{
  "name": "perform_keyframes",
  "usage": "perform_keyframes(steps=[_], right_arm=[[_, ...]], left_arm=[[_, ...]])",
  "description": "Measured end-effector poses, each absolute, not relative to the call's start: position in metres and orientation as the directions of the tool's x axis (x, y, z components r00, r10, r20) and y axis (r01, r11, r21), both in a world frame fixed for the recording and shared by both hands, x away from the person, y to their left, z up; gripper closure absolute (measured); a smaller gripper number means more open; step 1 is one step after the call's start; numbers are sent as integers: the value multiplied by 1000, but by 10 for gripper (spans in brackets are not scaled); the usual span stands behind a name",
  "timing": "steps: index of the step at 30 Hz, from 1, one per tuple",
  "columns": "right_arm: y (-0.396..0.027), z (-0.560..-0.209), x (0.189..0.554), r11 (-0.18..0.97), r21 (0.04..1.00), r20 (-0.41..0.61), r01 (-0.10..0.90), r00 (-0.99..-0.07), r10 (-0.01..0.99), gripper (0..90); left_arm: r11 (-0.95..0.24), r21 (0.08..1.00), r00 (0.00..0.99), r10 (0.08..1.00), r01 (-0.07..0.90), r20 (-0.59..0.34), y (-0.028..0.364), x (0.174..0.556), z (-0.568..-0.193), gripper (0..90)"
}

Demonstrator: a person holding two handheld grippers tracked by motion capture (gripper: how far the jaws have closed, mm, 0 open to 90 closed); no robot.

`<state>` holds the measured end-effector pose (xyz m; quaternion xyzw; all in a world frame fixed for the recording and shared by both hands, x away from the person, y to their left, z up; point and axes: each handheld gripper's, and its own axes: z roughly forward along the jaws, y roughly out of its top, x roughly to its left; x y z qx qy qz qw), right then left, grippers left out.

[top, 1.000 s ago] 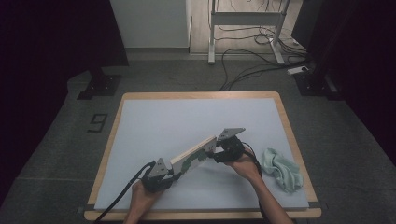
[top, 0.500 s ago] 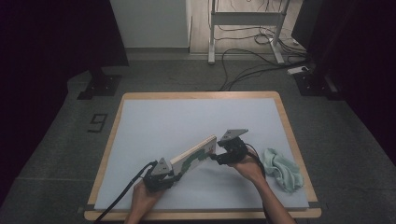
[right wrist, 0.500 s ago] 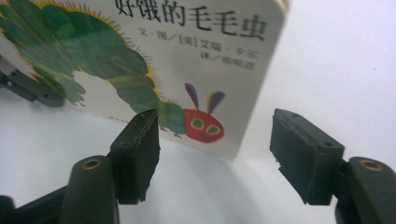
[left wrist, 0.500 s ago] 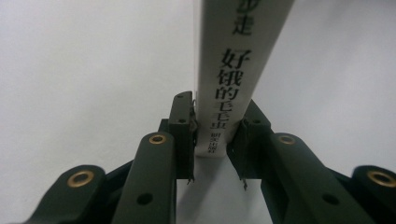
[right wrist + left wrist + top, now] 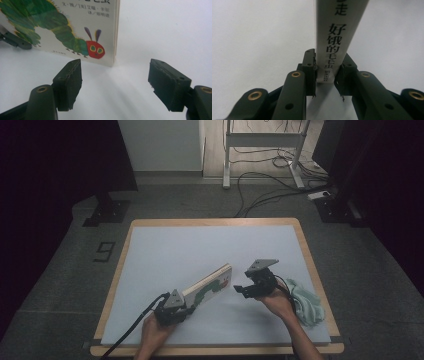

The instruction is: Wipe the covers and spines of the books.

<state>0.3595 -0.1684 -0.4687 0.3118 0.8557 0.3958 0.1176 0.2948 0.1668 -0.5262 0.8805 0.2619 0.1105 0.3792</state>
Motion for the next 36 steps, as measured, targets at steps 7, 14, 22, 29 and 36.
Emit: perform_keyframes(steps=[7,14,22,29,36], right_arm=[[-182,-464,351,490,742,39,457,-759,650,249],[-201,-458,342,481,738,26,473,-732,681,232],[-231,-456,331,490,717,-33,496,-678,734,231],[-265,-458,323,451,704,-39,548,-604,796,209],[-296,-465,312,418,683,-46,599,-536,843,193]], left_arm=[[-575,726,838,545,378,-4,167,295,-526,717],[-575,726,838,545,378,-4,167,295,-526,718],[-576,726,839,545,376,-2,167,295,-526,718],[-575,726,838,546,376,-1,167,294,-526,717],[-576,727,838,546,374,1,166,294,-526,717]])
